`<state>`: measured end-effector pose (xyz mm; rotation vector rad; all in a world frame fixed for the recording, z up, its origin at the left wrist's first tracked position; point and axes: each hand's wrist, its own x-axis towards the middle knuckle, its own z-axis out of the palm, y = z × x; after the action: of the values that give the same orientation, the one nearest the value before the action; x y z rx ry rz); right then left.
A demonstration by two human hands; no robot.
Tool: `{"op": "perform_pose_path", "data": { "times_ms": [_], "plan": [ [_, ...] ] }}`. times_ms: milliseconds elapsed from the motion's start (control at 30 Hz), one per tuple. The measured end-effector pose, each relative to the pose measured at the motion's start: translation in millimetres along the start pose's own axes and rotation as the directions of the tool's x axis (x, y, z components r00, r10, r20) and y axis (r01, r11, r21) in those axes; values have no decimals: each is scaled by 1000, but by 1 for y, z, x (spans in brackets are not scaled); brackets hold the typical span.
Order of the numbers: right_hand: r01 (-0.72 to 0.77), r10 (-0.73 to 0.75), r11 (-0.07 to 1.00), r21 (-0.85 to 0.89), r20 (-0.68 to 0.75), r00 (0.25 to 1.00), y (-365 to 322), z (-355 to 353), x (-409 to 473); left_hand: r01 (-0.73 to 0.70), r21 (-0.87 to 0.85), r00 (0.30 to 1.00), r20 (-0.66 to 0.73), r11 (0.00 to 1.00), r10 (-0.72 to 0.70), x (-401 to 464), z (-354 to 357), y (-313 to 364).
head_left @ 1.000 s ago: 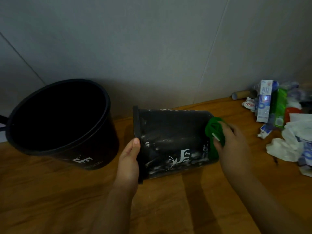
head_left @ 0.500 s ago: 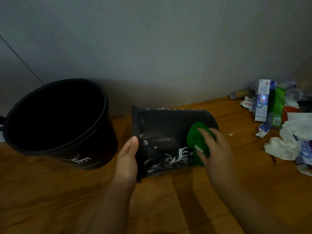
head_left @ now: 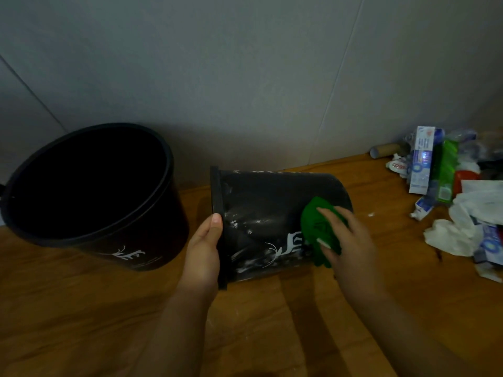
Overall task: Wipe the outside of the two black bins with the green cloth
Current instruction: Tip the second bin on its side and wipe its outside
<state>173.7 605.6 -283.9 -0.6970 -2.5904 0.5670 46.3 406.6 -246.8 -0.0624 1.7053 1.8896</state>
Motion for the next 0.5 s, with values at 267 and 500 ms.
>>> {"op": "perform_pose_path", "data": {
  "times_ms": [267, 500],
  "plan": [
    [-156, 161, 985, 81, -60, 985, 5, 0, -6, 2, 12, 1000, 10, 1000, -2, 1, 1, 2],
    [-95, 96, 994, 48, -25, 995, 6, -1, 5, -46, 134, 999, 31, 990, 42, 2, 0, 6]
  ]
}}
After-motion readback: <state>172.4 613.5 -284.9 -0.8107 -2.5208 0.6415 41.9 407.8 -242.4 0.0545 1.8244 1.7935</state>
